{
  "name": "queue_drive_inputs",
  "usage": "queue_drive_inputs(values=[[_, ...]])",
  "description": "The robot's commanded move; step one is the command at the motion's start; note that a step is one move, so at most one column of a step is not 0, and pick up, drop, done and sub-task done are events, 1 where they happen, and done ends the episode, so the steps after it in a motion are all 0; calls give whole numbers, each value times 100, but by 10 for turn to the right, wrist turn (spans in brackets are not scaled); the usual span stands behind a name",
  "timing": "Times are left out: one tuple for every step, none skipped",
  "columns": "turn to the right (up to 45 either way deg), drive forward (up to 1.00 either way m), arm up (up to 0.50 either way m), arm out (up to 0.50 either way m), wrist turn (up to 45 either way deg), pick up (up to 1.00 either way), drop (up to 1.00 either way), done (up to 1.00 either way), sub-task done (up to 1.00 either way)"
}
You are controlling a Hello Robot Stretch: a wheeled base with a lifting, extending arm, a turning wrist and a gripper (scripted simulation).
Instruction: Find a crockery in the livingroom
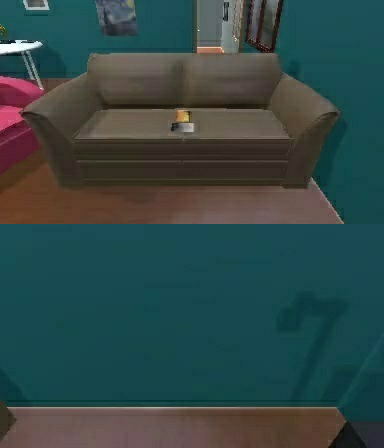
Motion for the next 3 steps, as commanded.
queue_drive_inputs(values=[[-450,0,0,0,0,0,0,0,0],[-270,0,0,0,0,0,0,0,0],[-30,0,0,0,0,0,0,0,0]])
